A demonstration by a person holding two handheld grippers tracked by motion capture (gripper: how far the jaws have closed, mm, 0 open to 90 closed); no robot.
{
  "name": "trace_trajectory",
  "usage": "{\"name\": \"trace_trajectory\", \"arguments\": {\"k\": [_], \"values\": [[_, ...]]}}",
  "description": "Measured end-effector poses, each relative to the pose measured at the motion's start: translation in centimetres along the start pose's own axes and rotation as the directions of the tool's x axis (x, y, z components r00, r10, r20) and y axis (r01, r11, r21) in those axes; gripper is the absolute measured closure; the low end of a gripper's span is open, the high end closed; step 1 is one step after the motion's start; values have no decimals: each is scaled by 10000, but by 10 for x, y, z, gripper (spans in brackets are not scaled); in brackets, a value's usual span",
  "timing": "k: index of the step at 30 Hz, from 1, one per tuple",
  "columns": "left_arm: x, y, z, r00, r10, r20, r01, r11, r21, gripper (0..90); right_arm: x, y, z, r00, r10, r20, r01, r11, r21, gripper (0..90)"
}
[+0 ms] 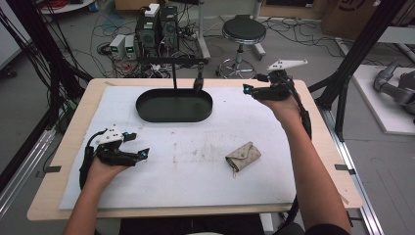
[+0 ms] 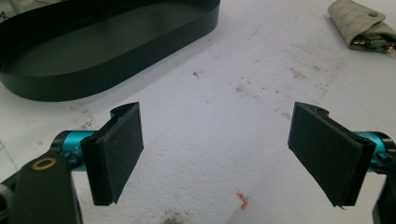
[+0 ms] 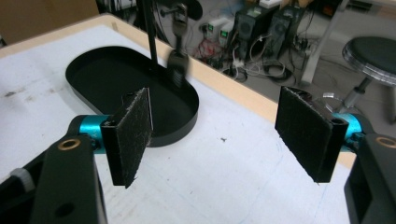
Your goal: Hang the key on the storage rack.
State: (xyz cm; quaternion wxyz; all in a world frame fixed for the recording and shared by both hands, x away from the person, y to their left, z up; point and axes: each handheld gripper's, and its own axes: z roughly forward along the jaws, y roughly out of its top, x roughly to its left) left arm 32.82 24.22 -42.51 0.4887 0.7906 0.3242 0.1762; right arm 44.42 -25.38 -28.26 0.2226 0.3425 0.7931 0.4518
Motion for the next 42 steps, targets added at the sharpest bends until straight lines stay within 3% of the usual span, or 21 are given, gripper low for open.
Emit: {"name": "trace_trajectory", "arguments": {"k": [3,4,7,8,10,15,20,29,35,37,42], "values": [[0,-1,1,10000,-33,-11,33,10000,27,180,-1,-15,-4,9998,155,-93,-155,9999,-22,270],[0,-1,1,10000,-43,-10,43,10000,30,180,-2,-24,-7,9998,211,-55,-210,9995,220,247],[0,-1,1,10000,-88,42,88,10000,-4,180,-2,-35,-11,9994,326,-113,-325,9995,20,245],[0,-1,1,9999,-111,38,111,9999,-22,180,-3,-38,-12,9991,400,-156,-394,9987,317,231],[0,-1,1,9999,-148,38,148,9998,-119,180,-3,-49,-16,9991,402,-142,-401,9992,39,228],[0,-1,1,9997,-227,43,228,9995,-199,180,2,-74,-28,9978,613,-260,-612,9981,27,221],[0,0,3,9996,-259,63,261,9993,-285,180,11,-104,-37,9977,663,-144,-664,9978,-83,220],[4,2,9,9995,-318,19,319,9988,-381,180,16,-159,-41,9932,1156,144,-1154,9932,-169,216],[6,1,10,9991,-429,-45,427,9984,-371,180,16,-177,-41,9911,1284,346,-1284,9917,-23,202],[7,0,11,9991,-424,-27,423,9986,-328,180,16,-178,-40,9908,1304,366,-1312,9911,208,199],[7,0,14,9991,-426,-16,426,9987,-297,180,17,-180,-39,9931,1119,357,-1124,9936,103,199]]}}
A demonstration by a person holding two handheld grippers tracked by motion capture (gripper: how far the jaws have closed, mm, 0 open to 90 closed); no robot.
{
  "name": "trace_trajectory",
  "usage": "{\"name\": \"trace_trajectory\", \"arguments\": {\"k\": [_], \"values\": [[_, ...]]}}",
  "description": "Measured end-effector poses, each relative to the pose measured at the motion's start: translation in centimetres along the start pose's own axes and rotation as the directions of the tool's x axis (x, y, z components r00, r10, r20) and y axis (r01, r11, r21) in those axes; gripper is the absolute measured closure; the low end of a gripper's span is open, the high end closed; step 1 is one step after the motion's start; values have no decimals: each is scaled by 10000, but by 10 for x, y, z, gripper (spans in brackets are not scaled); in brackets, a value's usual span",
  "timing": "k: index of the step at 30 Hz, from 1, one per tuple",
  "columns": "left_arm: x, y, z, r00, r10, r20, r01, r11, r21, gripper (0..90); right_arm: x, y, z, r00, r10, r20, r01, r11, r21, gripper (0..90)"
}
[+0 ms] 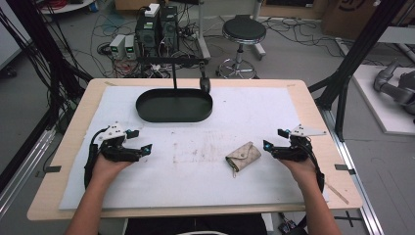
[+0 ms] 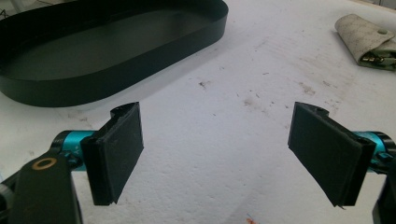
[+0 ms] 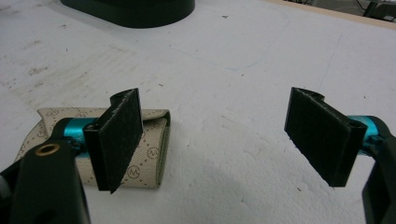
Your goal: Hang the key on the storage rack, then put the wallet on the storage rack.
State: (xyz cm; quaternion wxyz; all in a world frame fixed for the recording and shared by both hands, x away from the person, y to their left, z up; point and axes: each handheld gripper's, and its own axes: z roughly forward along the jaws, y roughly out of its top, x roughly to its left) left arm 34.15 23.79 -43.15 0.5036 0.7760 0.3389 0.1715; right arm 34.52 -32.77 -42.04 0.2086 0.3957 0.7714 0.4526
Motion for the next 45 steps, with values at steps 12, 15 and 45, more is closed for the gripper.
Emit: {"name": "trace_trajectory", "arguments": {"k": [12,15,45], "values": [[-3,3,2,9999,28,97,-27,10000,-21,180,-8,-8,-1,9998,211,72,-212,9997,157,199],[-5,3,3,9999,56,153,-56,10000,-48,179,-9,-9,-3,9995,267,146,-269,9995,141,199],[-69,36,76,9808,683,1826,-744,9969,270,180,-20,-20,-6,9978,564,340,-574,9979,286,199]]}}
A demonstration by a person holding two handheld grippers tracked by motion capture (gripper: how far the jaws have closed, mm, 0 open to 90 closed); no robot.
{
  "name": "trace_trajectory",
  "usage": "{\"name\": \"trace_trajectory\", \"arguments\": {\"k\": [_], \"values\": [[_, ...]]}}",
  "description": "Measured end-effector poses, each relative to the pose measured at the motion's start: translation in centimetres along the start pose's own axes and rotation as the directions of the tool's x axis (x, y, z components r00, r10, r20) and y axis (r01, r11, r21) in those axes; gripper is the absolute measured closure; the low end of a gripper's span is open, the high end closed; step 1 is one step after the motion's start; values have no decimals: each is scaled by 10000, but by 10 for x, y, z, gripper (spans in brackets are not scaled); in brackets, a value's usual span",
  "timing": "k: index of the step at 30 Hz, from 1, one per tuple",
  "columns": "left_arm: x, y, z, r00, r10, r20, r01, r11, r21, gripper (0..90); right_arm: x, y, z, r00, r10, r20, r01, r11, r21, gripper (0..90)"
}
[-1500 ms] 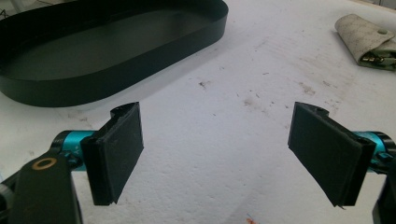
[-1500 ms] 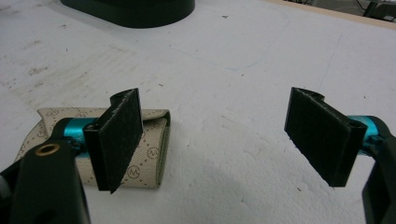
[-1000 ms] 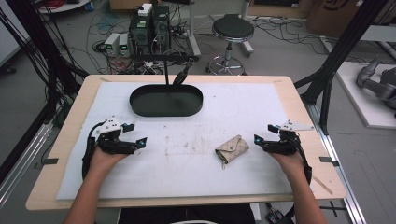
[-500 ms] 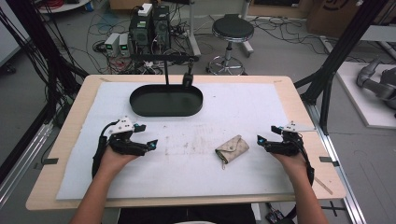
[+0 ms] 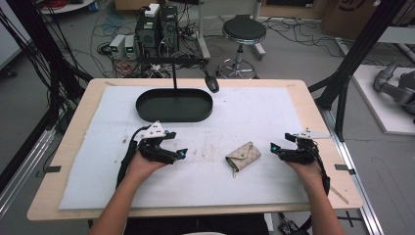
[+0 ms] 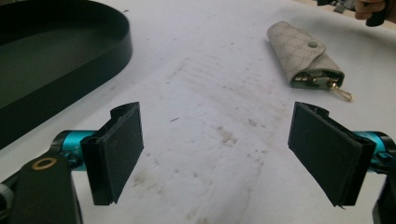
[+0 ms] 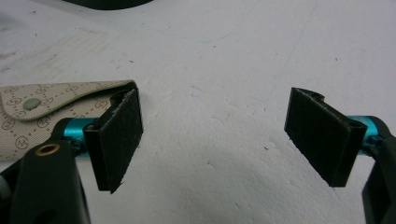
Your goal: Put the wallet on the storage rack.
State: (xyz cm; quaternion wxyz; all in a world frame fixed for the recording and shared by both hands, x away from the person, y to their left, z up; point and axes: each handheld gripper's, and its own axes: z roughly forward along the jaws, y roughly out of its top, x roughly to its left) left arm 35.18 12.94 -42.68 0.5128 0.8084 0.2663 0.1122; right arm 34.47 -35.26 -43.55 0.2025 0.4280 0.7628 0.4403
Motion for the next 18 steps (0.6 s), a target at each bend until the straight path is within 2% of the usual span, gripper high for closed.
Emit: {"name": "trace_trajectory", "arguments": {"k": [8,12,18], "values": [[-10,9,20,9994,44,346,-43,10000,-25,180,-2,0,0,10000,32,53,-32,10000,-17,199],[-13,11,29,9983,177,563,-189,9996,210,180,-3,-1,0,9999,104,107,-104,9999,3,199],[-24,22,45,9960,360,813,-378,9991,205,180,-3,-1,0,9998,129,140,-129,9999,31,199]]}}
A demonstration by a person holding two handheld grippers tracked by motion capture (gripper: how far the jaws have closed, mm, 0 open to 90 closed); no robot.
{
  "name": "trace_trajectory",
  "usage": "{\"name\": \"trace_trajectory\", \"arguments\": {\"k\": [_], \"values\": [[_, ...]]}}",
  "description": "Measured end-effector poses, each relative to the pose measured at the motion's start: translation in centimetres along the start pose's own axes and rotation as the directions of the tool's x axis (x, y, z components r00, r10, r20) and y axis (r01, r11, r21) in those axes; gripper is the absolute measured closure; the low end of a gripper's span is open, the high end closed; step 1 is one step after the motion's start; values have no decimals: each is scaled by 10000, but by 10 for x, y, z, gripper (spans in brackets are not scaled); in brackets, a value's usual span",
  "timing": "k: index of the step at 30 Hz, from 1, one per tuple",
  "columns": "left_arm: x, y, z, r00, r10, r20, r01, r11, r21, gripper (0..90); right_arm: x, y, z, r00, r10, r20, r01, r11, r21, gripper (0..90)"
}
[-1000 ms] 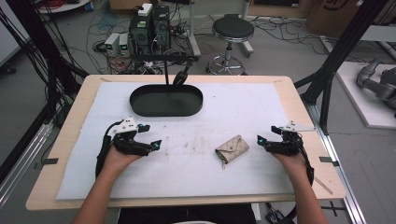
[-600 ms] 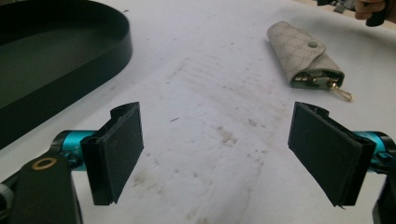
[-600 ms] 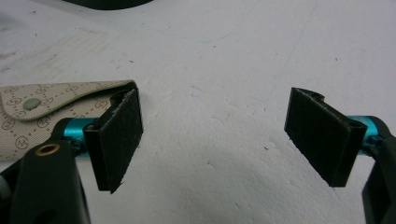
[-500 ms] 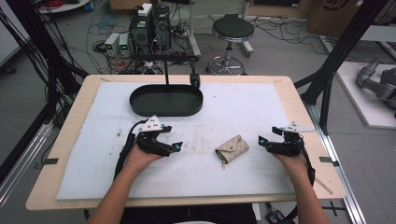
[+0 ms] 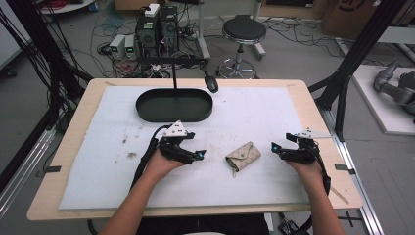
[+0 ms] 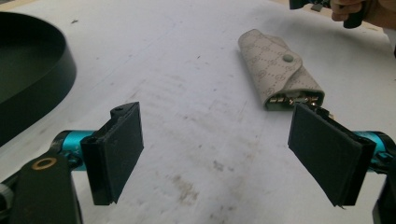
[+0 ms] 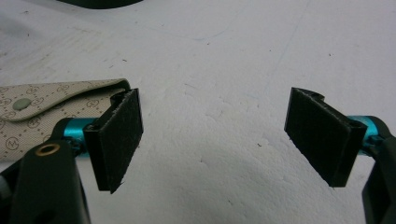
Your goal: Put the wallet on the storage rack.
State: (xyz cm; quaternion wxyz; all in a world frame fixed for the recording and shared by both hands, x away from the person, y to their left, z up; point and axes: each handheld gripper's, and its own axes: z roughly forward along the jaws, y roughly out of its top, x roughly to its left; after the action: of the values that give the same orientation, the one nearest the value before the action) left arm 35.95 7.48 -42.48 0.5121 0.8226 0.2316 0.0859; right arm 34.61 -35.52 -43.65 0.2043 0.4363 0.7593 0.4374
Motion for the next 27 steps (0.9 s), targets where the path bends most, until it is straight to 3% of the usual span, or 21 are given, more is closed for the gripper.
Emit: {"name": "trace_trajectory", "arguments": {"k": [3,13,27], "values": [[-8,7,13,9995,249,216,-252,9996,124,180,0,0,0,10000,23,-25,-23,10000,-12,199],[-27,14,50,9974,393,603,-431,9971,631,177,-2,0,0,9999,85,-67,-85,10000,-38,199],[-43,31,91,9921,766,993,-914,9839,1535,168,-6,-1,-2,9999,171,-2,-171,9998,-34,199]]}}
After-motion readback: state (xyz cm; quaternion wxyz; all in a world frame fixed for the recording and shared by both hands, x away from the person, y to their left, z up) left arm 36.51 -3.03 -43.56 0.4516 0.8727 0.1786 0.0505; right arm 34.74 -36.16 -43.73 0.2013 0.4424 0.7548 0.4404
